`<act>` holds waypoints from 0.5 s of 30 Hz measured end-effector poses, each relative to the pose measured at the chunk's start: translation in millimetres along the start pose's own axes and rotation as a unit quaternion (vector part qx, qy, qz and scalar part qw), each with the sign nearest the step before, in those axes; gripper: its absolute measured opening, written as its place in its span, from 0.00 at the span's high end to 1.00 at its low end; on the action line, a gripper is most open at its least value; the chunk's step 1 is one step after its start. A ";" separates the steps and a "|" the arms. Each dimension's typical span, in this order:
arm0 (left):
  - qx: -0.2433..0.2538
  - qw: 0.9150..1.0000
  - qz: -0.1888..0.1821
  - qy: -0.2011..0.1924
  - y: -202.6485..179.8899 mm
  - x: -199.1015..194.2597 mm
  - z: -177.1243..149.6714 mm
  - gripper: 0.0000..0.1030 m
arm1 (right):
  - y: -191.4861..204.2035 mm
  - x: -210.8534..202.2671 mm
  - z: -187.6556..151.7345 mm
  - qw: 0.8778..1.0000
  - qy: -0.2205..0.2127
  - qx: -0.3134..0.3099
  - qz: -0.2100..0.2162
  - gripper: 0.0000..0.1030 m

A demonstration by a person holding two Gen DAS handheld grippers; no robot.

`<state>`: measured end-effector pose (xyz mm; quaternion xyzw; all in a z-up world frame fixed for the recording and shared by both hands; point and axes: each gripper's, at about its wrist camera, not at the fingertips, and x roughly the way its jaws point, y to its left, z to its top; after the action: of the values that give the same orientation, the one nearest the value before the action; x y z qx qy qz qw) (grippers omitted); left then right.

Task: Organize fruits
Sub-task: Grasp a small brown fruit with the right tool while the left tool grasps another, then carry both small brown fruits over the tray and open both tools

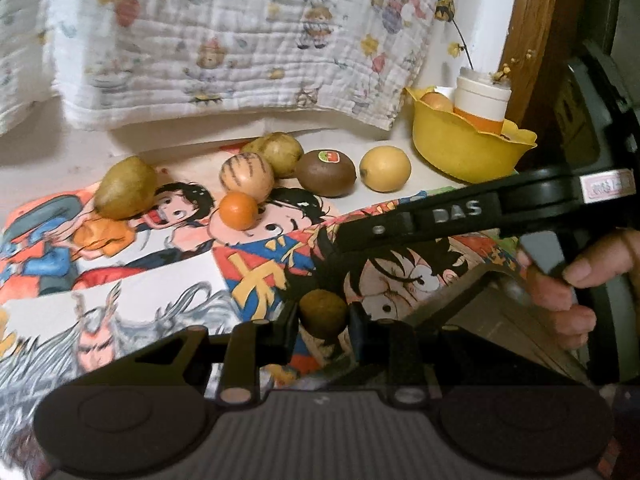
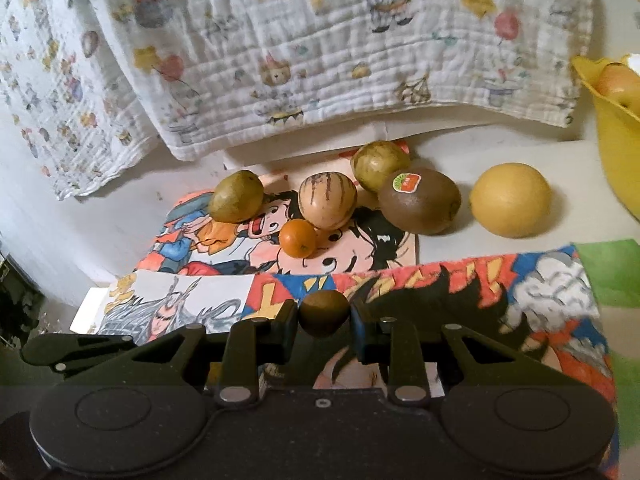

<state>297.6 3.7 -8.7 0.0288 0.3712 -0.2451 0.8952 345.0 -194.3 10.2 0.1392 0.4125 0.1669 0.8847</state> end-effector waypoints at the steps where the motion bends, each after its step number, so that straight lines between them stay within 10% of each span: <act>1: -0.003 1.000 0.002 -0.001 0.4 -5.9 -2.6 0.72 | 0.5 -4.7 -3.2 1.000 0.000 0.003 0.001 0.71; 15: -0.023 0.999 0.024 -0.007 -9.1 -62.4 -39.6 0.72 | 26.9 -62.6 -65.3 1.000 -0.007 -0.010 0.026 0.71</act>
<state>229.9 31.0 6.2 0.0155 0.3694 -0.2149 0.9039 251.6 -188.6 22.8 0.1424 0.4007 0.1926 0.8844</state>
